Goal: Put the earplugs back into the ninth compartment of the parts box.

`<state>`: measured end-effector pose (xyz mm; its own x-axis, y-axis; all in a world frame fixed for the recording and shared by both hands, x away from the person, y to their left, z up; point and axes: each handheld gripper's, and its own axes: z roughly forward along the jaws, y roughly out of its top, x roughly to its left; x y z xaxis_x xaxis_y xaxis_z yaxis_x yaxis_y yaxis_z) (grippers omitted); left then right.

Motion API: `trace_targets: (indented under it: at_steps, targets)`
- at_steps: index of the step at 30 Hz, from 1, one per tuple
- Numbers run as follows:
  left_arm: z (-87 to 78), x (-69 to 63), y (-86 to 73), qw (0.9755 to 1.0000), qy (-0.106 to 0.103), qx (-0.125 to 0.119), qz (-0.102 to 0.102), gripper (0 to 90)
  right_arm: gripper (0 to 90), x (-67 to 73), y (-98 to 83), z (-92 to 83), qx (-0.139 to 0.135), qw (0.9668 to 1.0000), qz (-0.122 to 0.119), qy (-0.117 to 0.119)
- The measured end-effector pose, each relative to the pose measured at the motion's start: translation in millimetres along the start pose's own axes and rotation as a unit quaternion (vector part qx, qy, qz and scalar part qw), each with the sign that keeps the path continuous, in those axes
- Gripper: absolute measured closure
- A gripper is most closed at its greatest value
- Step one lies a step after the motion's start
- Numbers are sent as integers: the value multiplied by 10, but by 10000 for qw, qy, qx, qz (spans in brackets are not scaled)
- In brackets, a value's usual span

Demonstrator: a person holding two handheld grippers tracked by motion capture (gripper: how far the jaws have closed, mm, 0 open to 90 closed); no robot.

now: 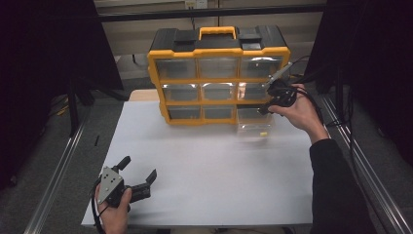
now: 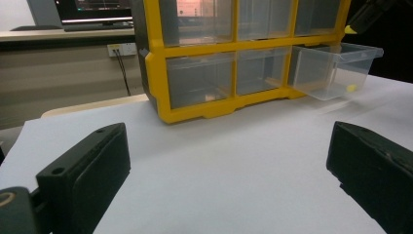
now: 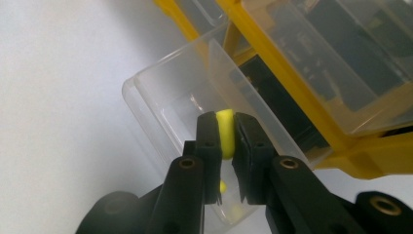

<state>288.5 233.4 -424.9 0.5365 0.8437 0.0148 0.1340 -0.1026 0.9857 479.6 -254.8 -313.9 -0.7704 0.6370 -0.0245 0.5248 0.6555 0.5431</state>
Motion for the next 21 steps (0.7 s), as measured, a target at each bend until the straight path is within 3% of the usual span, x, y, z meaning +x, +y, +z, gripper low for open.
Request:
trace_targets:
  at_steps: [21]
  targets:
    - [4,-1,-3,10000,4,15,9,22,803,-42,-95,256,388,9992,-6,51]
